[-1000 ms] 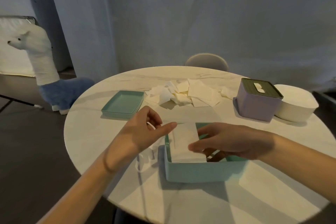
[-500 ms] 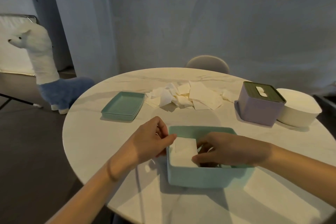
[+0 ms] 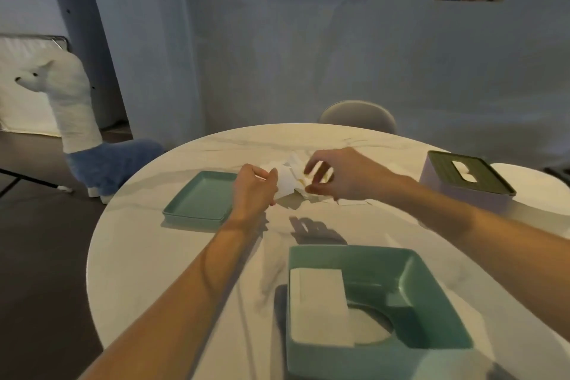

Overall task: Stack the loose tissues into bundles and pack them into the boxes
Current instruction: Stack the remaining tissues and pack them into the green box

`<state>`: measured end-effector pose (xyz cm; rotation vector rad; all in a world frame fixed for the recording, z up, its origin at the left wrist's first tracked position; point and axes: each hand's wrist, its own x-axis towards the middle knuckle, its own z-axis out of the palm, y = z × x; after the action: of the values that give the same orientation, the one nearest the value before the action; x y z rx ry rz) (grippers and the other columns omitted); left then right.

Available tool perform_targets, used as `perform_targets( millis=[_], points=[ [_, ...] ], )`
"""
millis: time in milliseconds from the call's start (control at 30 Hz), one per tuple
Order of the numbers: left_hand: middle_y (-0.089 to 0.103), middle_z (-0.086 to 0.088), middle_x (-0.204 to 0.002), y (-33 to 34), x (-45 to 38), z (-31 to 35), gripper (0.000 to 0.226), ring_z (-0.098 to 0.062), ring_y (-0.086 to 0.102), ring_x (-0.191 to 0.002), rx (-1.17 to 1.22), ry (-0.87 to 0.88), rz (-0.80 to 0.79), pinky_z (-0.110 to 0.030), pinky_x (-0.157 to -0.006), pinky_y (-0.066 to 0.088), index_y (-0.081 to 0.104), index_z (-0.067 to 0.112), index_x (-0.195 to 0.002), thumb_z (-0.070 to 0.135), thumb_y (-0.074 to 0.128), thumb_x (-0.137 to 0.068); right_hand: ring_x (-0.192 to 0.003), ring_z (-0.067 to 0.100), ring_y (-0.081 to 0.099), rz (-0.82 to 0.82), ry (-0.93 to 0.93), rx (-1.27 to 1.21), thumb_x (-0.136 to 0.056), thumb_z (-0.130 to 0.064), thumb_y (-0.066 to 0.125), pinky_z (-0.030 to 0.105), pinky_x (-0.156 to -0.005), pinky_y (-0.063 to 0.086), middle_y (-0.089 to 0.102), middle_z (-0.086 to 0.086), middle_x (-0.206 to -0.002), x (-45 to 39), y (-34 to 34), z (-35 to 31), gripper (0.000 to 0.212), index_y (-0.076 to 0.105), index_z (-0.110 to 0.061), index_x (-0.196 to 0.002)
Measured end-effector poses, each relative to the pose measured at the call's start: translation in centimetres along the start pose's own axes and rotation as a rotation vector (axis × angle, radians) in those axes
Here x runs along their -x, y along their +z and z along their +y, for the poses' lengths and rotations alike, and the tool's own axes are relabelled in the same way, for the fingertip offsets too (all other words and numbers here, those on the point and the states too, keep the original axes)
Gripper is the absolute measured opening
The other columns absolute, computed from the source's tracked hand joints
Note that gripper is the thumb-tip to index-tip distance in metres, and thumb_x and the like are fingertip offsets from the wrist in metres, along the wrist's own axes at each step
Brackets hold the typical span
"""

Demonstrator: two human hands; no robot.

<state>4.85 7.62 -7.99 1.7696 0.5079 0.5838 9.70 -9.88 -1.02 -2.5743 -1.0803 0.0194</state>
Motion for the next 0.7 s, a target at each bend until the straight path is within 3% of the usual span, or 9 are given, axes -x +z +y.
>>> perform_targets(
  millis=[100, 167, 233, 367, 467, 533, 600, 700],
  points=[
    [0.069, -0.012, -0.096, 1.5, -1.5, -1.7, 0.017, -0.034, 0.068, -0.088, 0.122, -0.037, 0.191, -0.044, -0.076, 0.058, 0.048, 0.024, -0.090, 0.037, 0.055, -0.098, -0.104, 0.023, 0.061, 0.038, -0.081, 0.259, -0.086, -0.044, 0.078, 0.035, -0.086, 0.052, 0.062, 0.002, -0.129, -4.7, 3.4, 2.1, 0.060, 0.049, -0.030, -0.137],
    [0.067, -0.011, -0.091, 1.9, -1.6, -2.9, 0.017, -0.035, 0.066, -0.088, 0.168, -0.050, 0.255, -0.049, -0.074, 0.057, 0.048, 0.024, -0.089, 0.041, 0.050, -0.096, -0.108, 0.027, 0.062, 0.026, -0.060, 0.283, -0.082, -0.054, 0.078, 0.035, -0.086, 0.051, 0.058, 0.004, -0.131, -7.1, 5.1, 3.2, 0.069, 0.045, -0.035, -0.139],
    [0.066, -0.013, -0.089, 2.0, -1.7, -3.0, 0.019, -0.032, 0.063, -0.081, 0.176, -0.054, 0.272, -0.043, -0.066, 0.052, 0.048, 0.022, -0.088, 0.036, 0.050, -0.101, -0.107, 0.027, 0.063, 0.024, -0.042, 0.292, -0.079, -0.056, 0.079, 0.030, -0.082, 0.050, 0.055, 0.004, -0.132, -9.0, 6.0, 4.1, 0.071, 0.048, -0.036, -0.139],
    [0.063, -0.015, -0.081, 2.0, -2.6, -3.0, 0.017, -0.022, 0.053, -0.060, 0.214, -0.005, 0.271, -0.022, -0.047, 0.045, 0.049, 0.012, -0.092, 0.023, 0.050, -0.105, -0.100, 0.024, 0.062, 0.133, -0.055, 0.179, -0.090, -0.021, 0.074, 0.029, -0.082, 0.052, 0.062, 0.004, -0.122, -11.4, 6.7, 4.9, 0.032, 0.069, -0.026, -0.122],
    [0.065, -0.015, -0.081, 2.1, -2.7, -2.9, 0.016, -0.020, 0.054, -0.060, 0.235, -0.002, 0.250, -0.018, -0.042, 0.041, 0.051, 0.012, -0.093, 0.023, 0.051, -0.105, -0.091, 0.018, 0.064, 0.242, -0.081, 0.079, -0.088, -0.002, 0.072, 0.031, -0.085, 0.057, 0.075, 0.007, -0.109, -12.1, 6.1, 6.4, 0.023, 0.079, -0.013, -0.107],
    [0.064, -0.007, -0.074, 2.0, -2.6, -2.7, 0.018, -0.013, 0.053, -0.051, 0.219, -0.020, 0.245, -0.021, -0.045, 0.043, 0.054, 0.007, -0.099, 0.023, 0.049, -0.106, -0.086, 0.018, 0.066, 0.325, -0.067, -0.075, -0.085, 0.001, 0.073, 0.031, -0.082, 0.058, 0.077, 0.007, -0.100, -11.6, 4.7, 7.1, 0.020, 0.080, -0.007, -0.101],
    [0.061, -0.004, -0.067, 1.7, -2.8, -2.6, 0.022, -0.011, 0.050, -0.046, 0.219, -0.058, 0.228, -0.021, -0.044, 0.043, 0.055, 0.002, -0.105, 0.023, 0.047, -0.106, -0.078, 0.014, 0.066, 0.391, 0.022, -0.394, -0.088, -0.003, 0.074, 0.026, -0.072, 0.058, 0.076, 0.004, -0.093, -10.0, 2.6, 7.2, 0.015, 0.080, -0.006, -0.101],
    [0.059, -0.006, -0.065, 1.8, -3.2, -2.3, 0.031, -0.016, 0.049, -0.049, 0.281, -0.115, 0.170, -0.019, -0.042, 0.041, 0.055, -0.003, -0.109, 0.027, 0.047, -0.107, -0.080, 0.009, 0.069, 0.325, 0.088, -0.877, -0.094, -0.020, 0.072, 0.019, -0.070, 0.056, 0.077, 0.000, -0.094, -6.3, -0.1, 6.9, 0.015, 0.077, -0.010, -0.104]
  ],
)
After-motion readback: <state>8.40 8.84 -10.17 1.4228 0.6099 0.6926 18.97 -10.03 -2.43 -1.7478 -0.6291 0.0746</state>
